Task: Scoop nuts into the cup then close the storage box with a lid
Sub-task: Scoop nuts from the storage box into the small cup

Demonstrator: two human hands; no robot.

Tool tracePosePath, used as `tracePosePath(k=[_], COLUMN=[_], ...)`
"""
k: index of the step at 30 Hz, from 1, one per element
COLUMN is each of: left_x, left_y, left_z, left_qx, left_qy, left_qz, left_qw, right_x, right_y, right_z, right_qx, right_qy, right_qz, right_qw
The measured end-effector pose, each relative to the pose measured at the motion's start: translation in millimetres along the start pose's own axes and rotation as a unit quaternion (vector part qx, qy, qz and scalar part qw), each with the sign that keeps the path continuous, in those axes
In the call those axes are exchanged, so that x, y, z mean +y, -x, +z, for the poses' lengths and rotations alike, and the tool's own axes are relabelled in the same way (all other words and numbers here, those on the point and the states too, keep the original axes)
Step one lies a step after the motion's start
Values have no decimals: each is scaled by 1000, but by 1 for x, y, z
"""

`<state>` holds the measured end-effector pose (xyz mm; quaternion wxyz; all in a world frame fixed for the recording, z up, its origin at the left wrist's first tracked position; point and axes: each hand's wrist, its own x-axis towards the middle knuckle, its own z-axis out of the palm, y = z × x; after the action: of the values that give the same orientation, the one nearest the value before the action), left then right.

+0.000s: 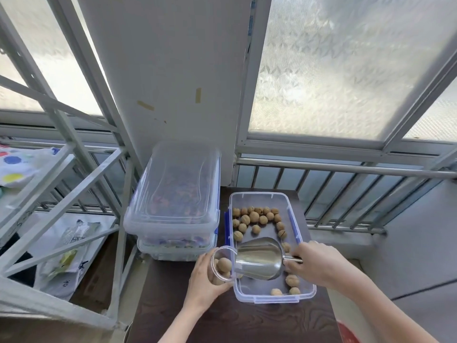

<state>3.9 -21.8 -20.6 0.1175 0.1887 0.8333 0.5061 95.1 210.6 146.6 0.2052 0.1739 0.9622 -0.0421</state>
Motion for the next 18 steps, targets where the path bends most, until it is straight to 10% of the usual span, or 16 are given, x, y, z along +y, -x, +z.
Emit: tracePosePath(k=[5,18], left_x=[-9,-45], left_y=[4,1], left_z=[-3,1], left_qx=[23,19], left_qy=[33,41], left_qz=[-34,-99], left_qw=[999,994], right_x=[42,25], right_y=[2,-81], right_z=[7,114], right_qx=[-76,-174], right_qy=[-132,-24], right_qz=[102,126], right_qw=[983,976])
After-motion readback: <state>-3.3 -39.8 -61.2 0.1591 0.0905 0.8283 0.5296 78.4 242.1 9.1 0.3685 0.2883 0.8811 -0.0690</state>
